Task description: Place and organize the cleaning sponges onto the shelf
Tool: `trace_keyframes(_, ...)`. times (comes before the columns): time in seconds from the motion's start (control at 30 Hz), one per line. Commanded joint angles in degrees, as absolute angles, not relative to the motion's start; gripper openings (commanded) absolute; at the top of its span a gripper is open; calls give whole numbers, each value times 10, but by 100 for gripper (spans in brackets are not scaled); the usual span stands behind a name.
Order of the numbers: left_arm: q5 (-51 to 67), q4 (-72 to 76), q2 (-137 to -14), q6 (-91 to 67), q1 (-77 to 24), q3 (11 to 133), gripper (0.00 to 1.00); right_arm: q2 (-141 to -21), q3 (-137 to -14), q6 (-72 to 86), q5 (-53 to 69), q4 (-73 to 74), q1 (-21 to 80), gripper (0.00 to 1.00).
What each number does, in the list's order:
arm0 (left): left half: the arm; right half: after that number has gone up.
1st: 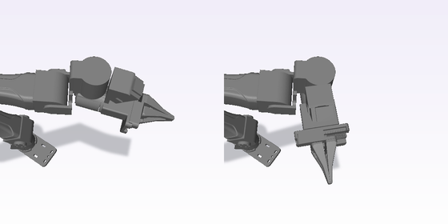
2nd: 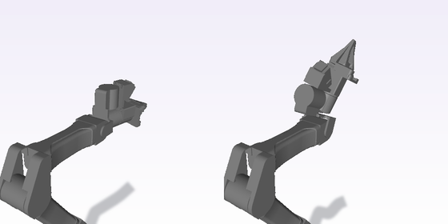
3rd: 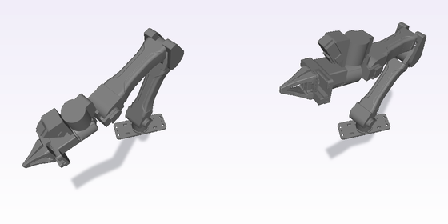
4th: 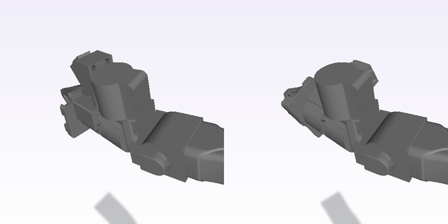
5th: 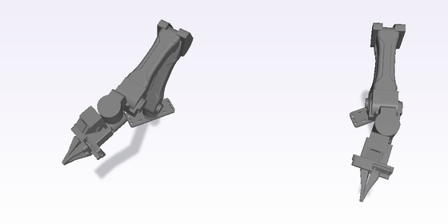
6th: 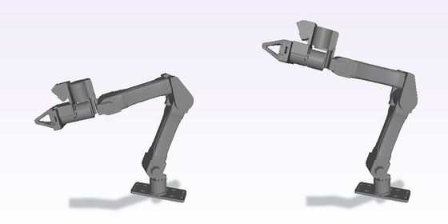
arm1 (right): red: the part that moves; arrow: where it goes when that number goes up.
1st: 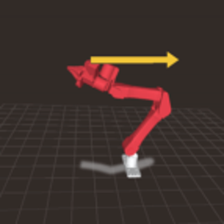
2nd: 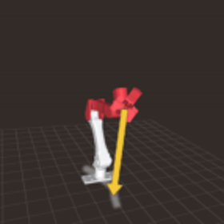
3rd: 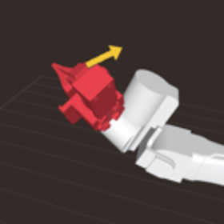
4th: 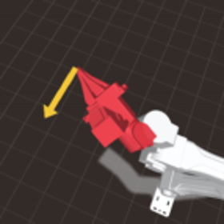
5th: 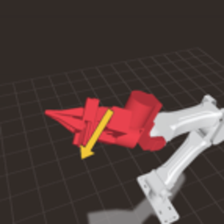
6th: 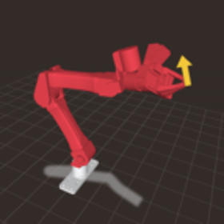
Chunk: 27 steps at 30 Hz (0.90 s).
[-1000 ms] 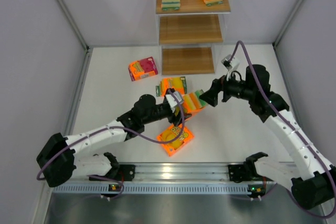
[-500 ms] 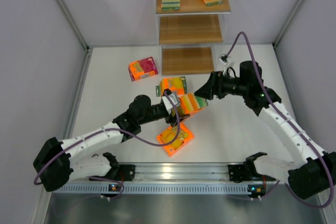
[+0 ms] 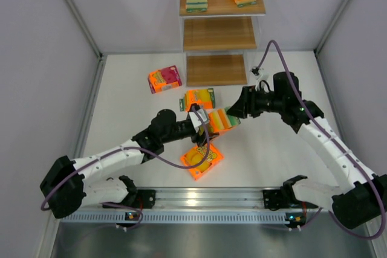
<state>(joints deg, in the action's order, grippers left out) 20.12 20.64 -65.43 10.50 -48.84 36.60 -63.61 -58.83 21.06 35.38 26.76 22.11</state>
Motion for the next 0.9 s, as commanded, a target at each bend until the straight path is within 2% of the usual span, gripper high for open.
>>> trace_keyframes(0.0, 217, 250, -664, 112, -488, 388, 65, -639, -627, 196, 341, 279, 237, 60)
trace_keyframes(0.17, 214, 250, -683, 106, -488, 400, 65, -646, -633, 204, 317, 288, 268, 59)
trace_keyframes(0.27, 208, 250, -681, 111, -488, 399, 65, -647, -624, 201, 302, 299, 275, 51)
trace_keyframes(0.5, 207, 250, -668, 113, -488, 391, 65, -661, -627, 178, 276, 332, 276, 47)
trace_keyframes(0.7, 203, 250, -656, 116, -488, 388, 66, -663, -614, 178, 277, 310, 276, 31)
trace_keyframes(0.87, 210, 250, -649, 111, -488, 388, 66, -669, -619, 178, 279, 309, 275, 6)
